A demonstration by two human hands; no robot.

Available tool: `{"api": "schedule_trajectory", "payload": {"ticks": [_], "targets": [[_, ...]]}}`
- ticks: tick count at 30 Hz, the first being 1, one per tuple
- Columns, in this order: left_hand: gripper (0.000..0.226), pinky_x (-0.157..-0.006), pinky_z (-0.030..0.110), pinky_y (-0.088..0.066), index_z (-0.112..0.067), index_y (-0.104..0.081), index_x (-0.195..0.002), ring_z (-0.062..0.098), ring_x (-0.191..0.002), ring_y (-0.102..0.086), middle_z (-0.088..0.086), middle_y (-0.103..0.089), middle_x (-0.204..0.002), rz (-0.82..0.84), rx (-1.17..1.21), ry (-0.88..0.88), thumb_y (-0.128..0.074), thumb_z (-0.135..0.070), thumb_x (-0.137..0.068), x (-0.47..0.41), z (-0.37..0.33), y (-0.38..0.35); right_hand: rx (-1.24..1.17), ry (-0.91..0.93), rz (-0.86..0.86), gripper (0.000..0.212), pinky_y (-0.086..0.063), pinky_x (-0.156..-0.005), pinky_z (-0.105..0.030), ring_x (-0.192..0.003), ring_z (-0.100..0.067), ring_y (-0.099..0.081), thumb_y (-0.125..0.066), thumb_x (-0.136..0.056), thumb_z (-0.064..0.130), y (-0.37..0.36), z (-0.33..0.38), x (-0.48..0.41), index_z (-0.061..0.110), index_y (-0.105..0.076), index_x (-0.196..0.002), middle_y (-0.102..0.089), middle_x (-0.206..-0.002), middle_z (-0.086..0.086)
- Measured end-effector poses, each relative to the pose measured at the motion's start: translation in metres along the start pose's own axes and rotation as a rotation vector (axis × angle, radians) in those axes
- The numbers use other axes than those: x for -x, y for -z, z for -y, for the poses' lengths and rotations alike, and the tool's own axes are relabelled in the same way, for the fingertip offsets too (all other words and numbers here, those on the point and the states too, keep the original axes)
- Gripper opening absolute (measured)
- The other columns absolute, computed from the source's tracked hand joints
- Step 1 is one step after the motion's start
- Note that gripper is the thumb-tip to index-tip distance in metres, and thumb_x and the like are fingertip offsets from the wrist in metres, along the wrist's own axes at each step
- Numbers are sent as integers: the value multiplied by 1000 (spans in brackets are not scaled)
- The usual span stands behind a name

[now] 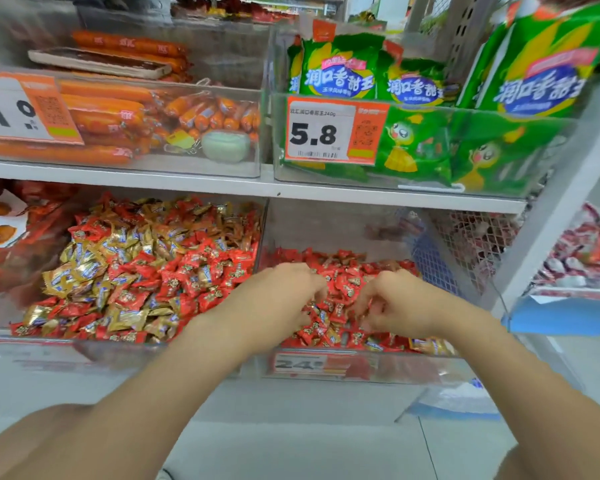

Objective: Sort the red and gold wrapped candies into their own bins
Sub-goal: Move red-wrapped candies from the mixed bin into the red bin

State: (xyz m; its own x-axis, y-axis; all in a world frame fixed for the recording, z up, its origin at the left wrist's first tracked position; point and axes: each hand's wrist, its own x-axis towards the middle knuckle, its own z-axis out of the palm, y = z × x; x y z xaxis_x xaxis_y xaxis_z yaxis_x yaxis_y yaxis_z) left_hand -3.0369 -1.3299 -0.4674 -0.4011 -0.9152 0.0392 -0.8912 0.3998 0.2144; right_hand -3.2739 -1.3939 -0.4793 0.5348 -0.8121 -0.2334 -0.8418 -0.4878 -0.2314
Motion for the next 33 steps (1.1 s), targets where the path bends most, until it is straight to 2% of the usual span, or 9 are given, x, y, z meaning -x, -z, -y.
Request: {"api": "schedule_trajectory", "payload": {"ticks": [5,9,11,14,18,22,25,28,33], "targets": [[46,-95,40,-54,-15,-60,-129,31,-117,-61,11,-56,-127,290,-157,95,-70,3,-88,-33,-15,-22,-117,-56,104,49,-59,-81,-29,-85,-4,-69,-102,-62,38,-5,-32,4,30,-80,-104,-75,-95,10],[60,-90,47,-58,-24,-53,-129,33,-106,-62,3,-45,-126,469,-53,178,-75,5,-82,-52,-5,-42,-17,-40,100,62,-50,-85,-27,-99,-7,-56,-103,-59,37,-4,-42,4,33,-75,-114,-63,-110,14],[60,-81,46,-61,-33,-52,-116,31,-96,-62,-2,-42,-118,468,52,218,-84,0,-77,-58,0,-48,14,-43,132,63,-50,-85,-28,-99,-9,-55,-101,-62,39,-2,-44,5,31,-74,-118,-61,-108,14],[55,-89,38,-54,-32,-58,-111,24,-104,-56,-3,-45,-112,391,102,156,-94,-17,-72,-66,-1,-57,-67,-57,105,55,-54,-77,-27,-85,-5,-62,-101,-63,42,1,-49,8,31,-76,-111,-69,-95,11],[47,-92,34,-48,-21,-66,-117,26,-113,-54,-1,-47,-110,248,126,113,-91,-22,-79,-75,-5,-65,-238,-35,220,27,-54,-68,-17,-70,1,-71,-91,-78,11,4,-56,16,24,-81,-99,-80,-84,6],[48,-83,31,-43,-25,-69,-116,27,-108,-57,-1,-48,-109,219,192,134,-94,-24,-75,-77,-9,-61,-251,58,327,63,-55,-68,-18,-75,7,-68,-51,-77,-21,-1,-55,23,20,-81,-114,-80,-101,10],[39,-79,29,-41,-28,-71,-109,18,-100,-52,-5,-49,-100,229,215,97,-92,-21,-77,-74,-11,-57,-236,110,331,76,-59,-76,-22,-86,1,-67,-48,-75,-20,-3,-60,23,30,-78,-123,-75,-103,23],[27,-69,17,-38,-27,-70,-102,6,-88,-49,-14,-53,-93,235,210,34,-84,-12,-84,-71,-15,-51,-156,128,337,79,-55,-70,-18,-88,-2,-66,-50,-76,-17,-7,-62,18,38,-75,-126,-74,-111,18],[30,-48,6,-38,-24,-71,-101,-7,-55,-59,-11,-64,-81,357,395,62,-92,-22,-79,-70,-22,-40,-162,107,282,50,-63,-80,-36,-80,-5,-71,-64,-82,-10,-19,-57,10,28,-83,-109,-78,-93,9]]}}
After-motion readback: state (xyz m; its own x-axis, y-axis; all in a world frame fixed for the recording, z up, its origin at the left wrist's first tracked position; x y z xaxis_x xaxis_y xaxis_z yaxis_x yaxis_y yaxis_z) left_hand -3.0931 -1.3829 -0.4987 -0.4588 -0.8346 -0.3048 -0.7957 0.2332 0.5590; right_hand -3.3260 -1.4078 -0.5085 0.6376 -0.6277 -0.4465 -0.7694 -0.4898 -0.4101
